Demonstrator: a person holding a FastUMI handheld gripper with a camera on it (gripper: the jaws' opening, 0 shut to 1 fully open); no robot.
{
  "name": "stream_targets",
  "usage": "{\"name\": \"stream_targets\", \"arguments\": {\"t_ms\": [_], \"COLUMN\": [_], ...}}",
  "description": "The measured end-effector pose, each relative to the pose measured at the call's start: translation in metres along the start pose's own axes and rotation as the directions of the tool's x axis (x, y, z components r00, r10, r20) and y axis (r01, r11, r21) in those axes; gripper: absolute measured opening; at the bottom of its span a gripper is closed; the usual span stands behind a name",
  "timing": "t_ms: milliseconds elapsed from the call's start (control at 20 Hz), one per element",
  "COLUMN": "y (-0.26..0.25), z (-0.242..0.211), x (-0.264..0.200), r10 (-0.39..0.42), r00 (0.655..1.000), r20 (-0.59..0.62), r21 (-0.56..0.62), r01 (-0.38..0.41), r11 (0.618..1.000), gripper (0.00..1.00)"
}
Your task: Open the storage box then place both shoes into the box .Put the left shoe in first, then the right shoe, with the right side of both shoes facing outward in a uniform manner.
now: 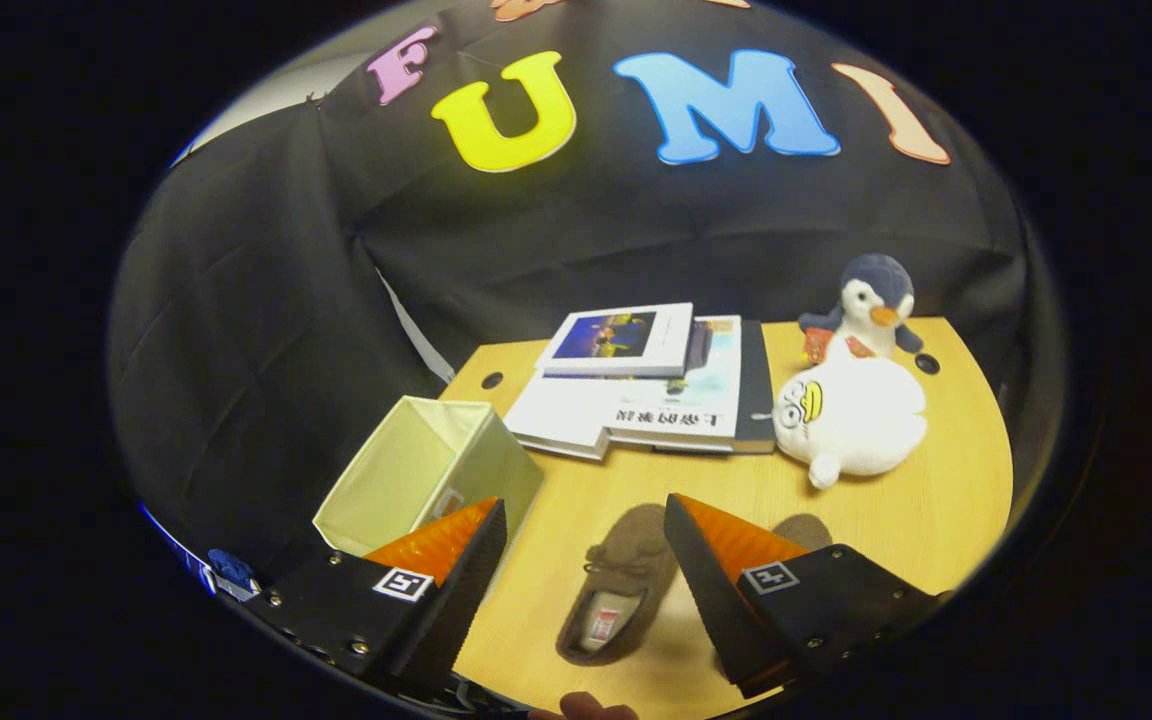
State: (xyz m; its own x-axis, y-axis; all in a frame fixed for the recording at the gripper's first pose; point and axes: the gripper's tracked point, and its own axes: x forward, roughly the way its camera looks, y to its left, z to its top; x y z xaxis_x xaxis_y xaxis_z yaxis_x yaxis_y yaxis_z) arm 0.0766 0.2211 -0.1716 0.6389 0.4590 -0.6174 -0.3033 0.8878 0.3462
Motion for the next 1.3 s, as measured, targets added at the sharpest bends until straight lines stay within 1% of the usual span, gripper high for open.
{"name": "stream_targets", "arguments": {"t_ms": [150, 400, 600, 700, 750, 800, 950, 1000, 1050, 1100, 1150, 1200, 1250, 1300], "y": [-0.021, -0.038, -0.046, -0.052, -0.054, -0.058, -0.071, -0.072, -0.072, -0.069, -0.06, -0.061, -0.061, -0.062], "z": [-0.034, -0.079, -0.12, -0.132, -0.149, -0.156, -0.163, -0.161, -0.159, -0.157, -0.157, -0.16, -0.16, -0.157], "x": [-0.004, 0.009, 0.027, 0.047, 0.044, 0.051, 0.075, 0.081, 0.087, 0.089, 0.092, 0.096, 0.096, 0.092], "r10": [-0.039, -0.063, -0.086, -0.1, -0.119, -0.135, -0.177, -0.178, -0.183, -0.17, -0.135, -0.156, -0.174, -0.192], "r00": [0.998, 0.987, 0.964, 0.947, 0.935, 0.926, 0.911, 0.912, 0.91, 0.912, 0.911, 0.906, 0.898, 0.897], "r20": [-0.053, -0.15, -0.253, -0.305, -0.333, -0.352, -0.373, -0.37, -0.373, -0.374, -0.391, -0.393, -0.404, -0.398], "r21": [0.003, -0.007, -0.042, -0.055, -0.07, -0.072, -0.049, -0.029, -0.012, 0.006, 0.042, 0.051, 0.031, 0.033], "r01": [0.039, 0.062, 0.078, 0.087, 0.102, 0.117, 0.171, 0.181, 0.192, 0.186, 0.164, 0.19, 0.204, 0.223], "r11": [0.999, 0.998, 0.996, 0.995, 0.992, 0.991, 0.984, 0.983, 0.981, 0.983, 0.986, 0.98, 0.979, 0.974], "gripper": [0.97, 0.97, 0.97, 0.97, 0.97, 0.97, 0.95, 0.94, 0.83, 0.73, 0.71, 0.4, 0.1, 0.0]}}
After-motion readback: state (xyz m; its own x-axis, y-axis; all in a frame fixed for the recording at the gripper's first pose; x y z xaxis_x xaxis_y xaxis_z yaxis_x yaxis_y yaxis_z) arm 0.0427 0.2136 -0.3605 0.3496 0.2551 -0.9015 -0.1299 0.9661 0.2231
